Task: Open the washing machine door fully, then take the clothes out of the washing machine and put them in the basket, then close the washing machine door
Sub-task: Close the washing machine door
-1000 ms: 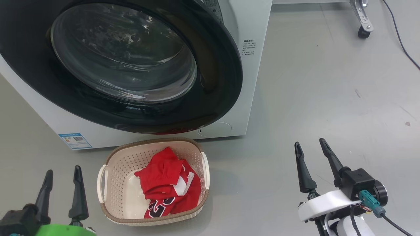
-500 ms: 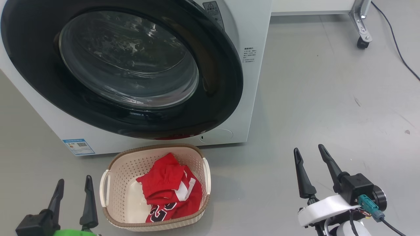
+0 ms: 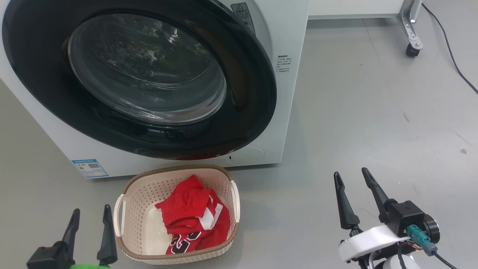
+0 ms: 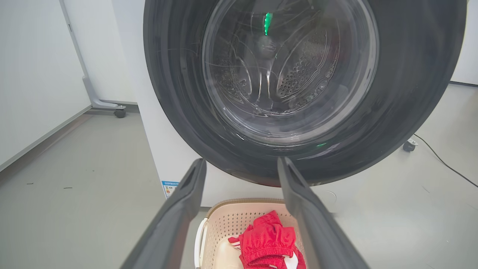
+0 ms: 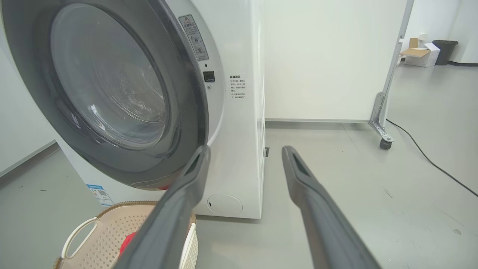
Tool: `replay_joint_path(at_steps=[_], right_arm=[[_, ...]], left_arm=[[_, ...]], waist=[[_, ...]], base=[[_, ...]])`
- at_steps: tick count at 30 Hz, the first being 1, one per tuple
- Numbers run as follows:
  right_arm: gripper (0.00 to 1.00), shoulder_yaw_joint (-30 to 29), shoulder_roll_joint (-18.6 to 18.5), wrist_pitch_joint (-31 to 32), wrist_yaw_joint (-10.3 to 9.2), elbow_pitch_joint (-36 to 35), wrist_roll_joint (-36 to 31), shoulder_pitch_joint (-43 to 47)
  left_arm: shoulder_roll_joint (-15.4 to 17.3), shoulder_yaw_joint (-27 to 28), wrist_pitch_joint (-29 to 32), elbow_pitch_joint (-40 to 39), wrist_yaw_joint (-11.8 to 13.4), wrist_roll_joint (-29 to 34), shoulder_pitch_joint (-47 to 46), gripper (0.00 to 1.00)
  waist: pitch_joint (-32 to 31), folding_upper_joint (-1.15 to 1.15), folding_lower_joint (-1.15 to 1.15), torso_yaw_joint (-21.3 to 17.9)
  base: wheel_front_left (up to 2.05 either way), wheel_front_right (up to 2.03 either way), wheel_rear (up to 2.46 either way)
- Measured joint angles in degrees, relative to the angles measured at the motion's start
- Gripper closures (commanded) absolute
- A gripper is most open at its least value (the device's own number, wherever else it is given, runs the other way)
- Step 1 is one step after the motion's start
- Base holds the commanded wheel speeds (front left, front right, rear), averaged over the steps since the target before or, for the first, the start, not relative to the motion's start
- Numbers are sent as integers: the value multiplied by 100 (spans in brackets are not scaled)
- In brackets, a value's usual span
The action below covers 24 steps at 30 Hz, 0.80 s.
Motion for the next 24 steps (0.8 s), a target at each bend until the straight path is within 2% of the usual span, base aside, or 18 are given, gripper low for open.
replay_joint_path(at_steps=[10,11,12,13,24], right_arm=[[0,0,0,0,-1,-21,9,1],[15,0,0,0,-2,-25,10,1],[80,0,0,0,-2,-29,13,1],[100,0,0,0,-3,-32,27,1],[100,5,1,0,-5,-9,60,3]], left_arm=[[-22,-26,-51,80,23,35,-5,0],[-23,-29,-52,84,23,37,-8,0],[-23,-32,-68,89,23,38,-9,0],[-23,-32,-76,94,23,38,-10,0],[-23,-42,-96,205,40,51,-18,0]], waist=[[0,0,0,-3],[0,0,0,-3],[-1,0,0,-4],[-2,0,0,-4],[-36,0,0,-13]], base=[[0,0,0],[0,0,0],[0,0,0],[0,0,0],[0,0,0]])
